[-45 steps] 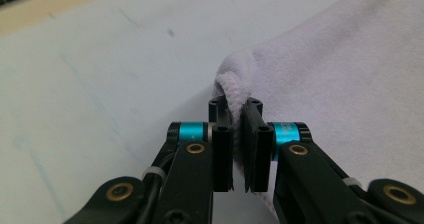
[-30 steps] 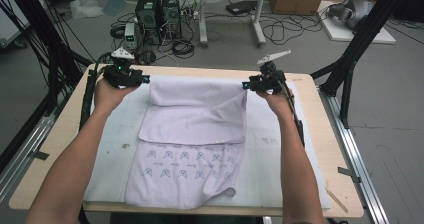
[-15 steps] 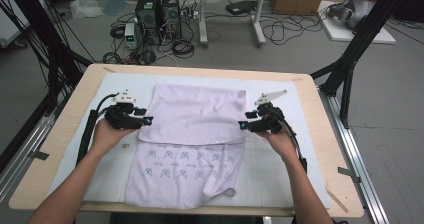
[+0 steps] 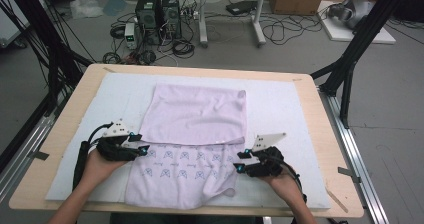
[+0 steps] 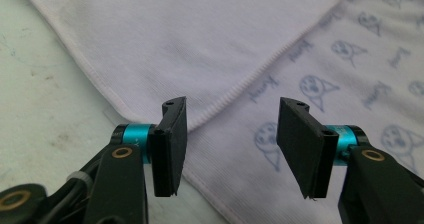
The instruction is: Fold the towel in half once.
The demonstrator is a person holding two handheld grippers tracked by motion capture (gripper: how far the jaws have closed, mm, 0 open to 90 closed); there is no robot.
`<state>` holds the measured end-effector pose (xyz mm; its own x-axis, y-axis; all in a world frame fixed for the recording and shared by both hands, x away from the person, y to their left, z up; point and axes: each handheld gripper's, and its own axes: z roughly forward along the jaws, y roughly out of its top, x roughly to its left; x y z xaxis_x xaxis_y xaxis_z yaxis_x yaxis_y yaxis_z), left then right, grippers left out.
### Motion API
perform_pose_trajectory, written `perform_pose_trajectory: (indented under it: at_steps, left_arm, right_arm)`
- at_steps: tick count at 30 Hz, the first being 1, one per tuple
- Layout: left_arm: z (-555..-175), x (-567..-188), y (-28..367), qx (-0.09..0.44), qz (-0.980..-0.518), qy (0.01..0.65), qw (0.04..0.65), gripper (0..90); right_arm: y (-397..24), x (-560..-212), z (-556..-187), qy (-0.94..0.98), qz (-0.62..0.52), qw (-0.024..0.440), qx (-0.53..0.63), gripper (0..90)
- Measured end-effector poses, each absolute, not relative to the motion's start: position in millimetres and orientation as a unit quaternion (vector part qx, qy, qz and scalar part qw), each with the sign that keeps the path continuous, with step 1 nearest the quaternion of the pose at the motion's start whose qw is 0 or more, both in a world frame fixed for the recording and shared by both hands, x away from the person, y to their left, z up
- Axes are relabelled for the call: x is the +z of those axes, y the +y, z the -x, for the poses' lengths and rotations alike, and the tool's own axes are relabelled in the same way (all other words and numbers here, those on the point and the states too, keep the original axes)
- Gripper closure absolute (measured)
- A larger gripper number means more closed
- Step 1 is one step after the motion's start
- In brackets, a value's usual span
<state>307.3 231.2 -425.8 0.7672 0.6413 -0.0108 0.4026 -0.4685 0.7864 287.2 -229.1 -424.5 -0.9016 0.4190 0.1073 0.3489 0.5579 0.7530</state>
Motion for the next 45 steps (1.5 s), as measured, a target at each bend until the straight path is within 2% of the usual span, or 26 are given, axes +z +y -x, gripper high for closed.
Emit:
perform_pose_trajectory:
  at_steps: [2, 9, 12, 14, 15, 21, 22, 24, 26, 28, 35, 41, 45]
  left_arm:
    - [-301, -428, 231, 0.148, -0.849, 0.303, 0.406, 46.0]
    - [-291, -435, 232, 0.139, -0.851, 0.303, 0.405, 45.6]
    - [-290, -435, 231, 0.138, -0.852, 0.3, 0.406, 45.4]
    - [-290, -437, 231, 0.134, -0.852, 0.301, 0.406, 45.3]
    - [-290, -439, 231, 0.133, -0.852, 0.302, 0.406, 45.3]
    - [-289, -438, 235, 0.135, -0.851, 0.302, 0.407, 45.1]
    - [-289, -437, 236, 0.136, -0.852, 0.301, 0.407, 45.1]
    - [-290, -437, 237, 0.136, -0.853, 0.299, 0.406, 44.6]
    - [-291, -437, 236, 0.136, -0.852, 0.301, 0.407, 44.1]
    - [-295, -436, 236, 0.136, -0.853, 0.299, 0.406, 44.1]
    - [-319, -430, 242, 0.139, -0.846, 0.309, 0.412, 47.3]
    - [-344, -430, 242, 0.127, -0.838, 0.327, 0.417, 44.5]
    - [-357, -433, 241, 0.119, -0.835, 0.341, 0.414, 42.6]
  right_arm:
    - [-227, -428, -276, 0.884, -0.205, 0.031, 0.42, 59.2]
    - [-209, -438, -255, 0.894, -0.164, -0.011, 0.417, 59.8]
    - [-201, -442, -254, 0.907, -0.148, -0.014, 0.394, 65.9]
    - [-201, -444, -251, 0.907, -0.142, -0.001, 0.396, 82.6]
    - [-203, -444, -252, 0.909, -0.134, -0.012, 0.394, 87.6]
    - [-228, -428, -248, 0.916, -0.124, -0.007, 0.382, 88.8]
    - [-236, -423, -246, 0.912, -0.128, -0.008, 0.389, 88.0]
    - [-248, -418, -245, 0.904, -0.141, -0.027, 0.403, 79.6]
    - [-254, -414, -243, 0.902, -0.152, -0.009, 0.405, 71.1]
    - [-255, -412, -248, 0.897, -0.167, 0.007, 0.409, 67.8]
    - [-251, -417, -294, 0.882, -0.216, 0.039, 0.417, 57.5]
    - [-250, -414, -336, 0.873, -0.251, 0.064, 0.414, 47.2]
    - [-246, -417, -362, 0.867, -0.265, 0.054, 0.418, 42.7]
